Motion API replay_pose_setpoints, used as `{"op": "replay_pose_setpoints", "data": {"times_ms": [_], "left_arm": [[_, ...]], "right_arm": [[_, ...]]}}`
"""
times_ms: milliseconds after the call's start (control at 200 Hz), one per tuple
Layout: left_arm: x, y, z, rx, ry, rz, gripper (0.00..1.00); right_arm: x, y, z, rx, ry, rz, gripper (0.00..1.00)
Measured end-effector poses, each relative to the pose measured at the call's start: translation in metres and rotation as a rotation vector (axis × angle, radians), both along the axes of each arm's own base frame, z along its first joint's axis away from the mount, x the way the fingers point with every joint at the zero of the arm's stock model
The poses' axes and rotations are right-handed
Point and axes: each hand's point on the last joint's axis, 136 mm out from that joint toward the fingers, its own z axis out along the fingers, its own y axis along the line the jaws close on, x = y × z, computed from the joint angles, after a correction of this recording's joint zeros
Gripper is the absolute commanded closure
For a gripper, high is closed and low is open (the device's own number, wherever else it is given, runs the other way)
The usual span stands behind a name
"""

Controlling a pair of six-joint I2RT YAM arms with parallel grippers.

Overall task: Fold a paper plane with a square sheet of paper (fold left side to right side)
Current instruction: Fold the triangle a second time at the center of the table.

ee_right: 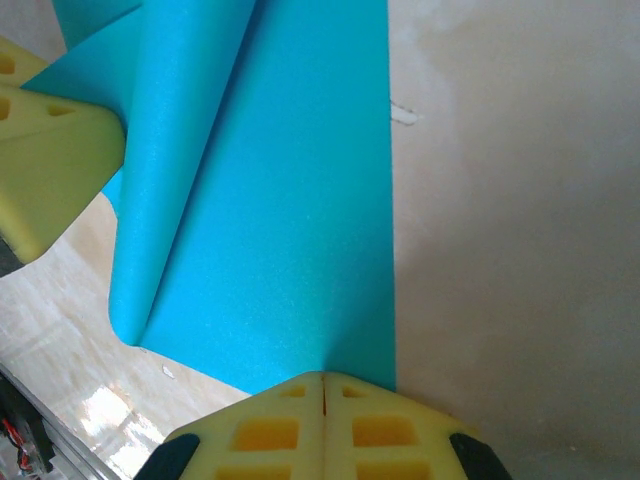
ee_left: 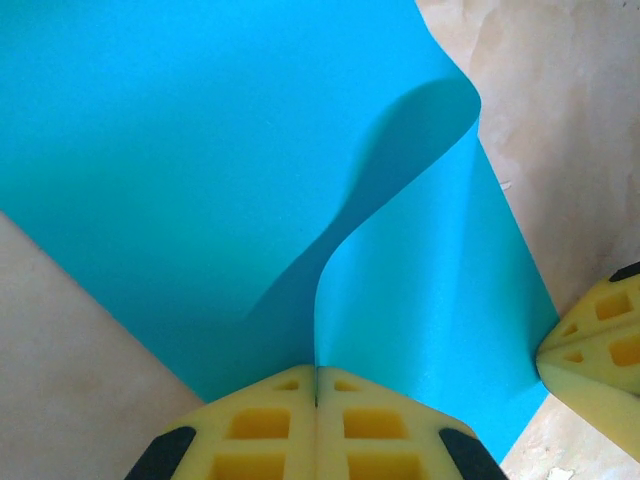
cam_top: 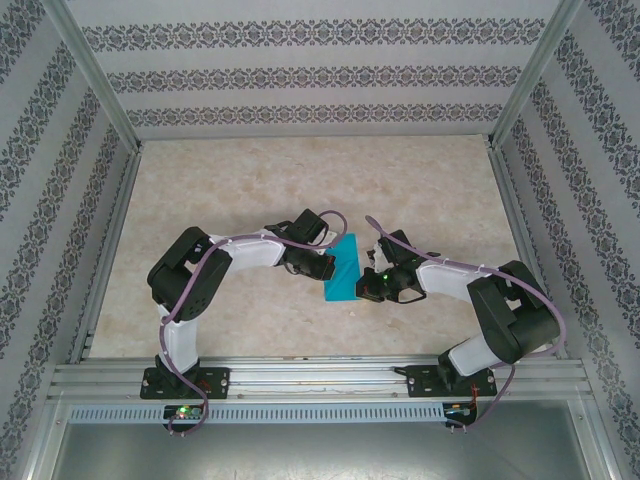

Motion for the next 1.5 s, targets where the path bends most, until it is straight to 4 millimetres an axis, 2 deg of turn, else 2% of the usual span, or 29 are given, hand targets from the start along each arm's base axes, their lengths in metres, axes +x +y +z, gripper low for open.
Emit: {"op": "replay_pose_setpoints", "data": {"times_ms": [315, 535, 649, 774, 979, 1184, 1499], "left_arm": [[0.0, -0.001, 0.0, -0.004, 0.0, -0.001, 1.0], [0.001, -0.002, -0.001, -0.011, -0.002, -0.004, 1.0], [0.001, -0.002, -0.001, -0.011, -0.002, -0.004, 1.0], [0.001, -0.002, -0.001, -0.011, -0.002, -0.004, 1.0], [0.001, -0.003, -0.001, -0.014, -0.001, -0.005, 1.0], [0.001, -0.003, -0.001, -0.014, -0.001, -0.005, 1.0], [0.001, -0.003, -0.001, -0.014, -0.001, -0.005, 1.0]], "right_arm": [[0.003, -0.001, 0.004, 0.017, -0.003, -0.009, 0.98], [0.026, 0.007, 0.04, 0.148, -0.099, -0.057, 1.0], [0.038, 0.016, 0.047, 0.193, -0.136, -0.077, 1.0], [0.044, 0.028, 0.042, 0.218, -0.135, -0.082, 1.0], [0.052, 0.034, 0.028, 0.228, -0.115, -0.107, 1.0], [0.059, 0.044, 0.027, 0.242, -0.121, -0.101, 1.0], [0.059, 0.044, 0.015, 0.225, -0.098, -0.105, 1.0]]}}
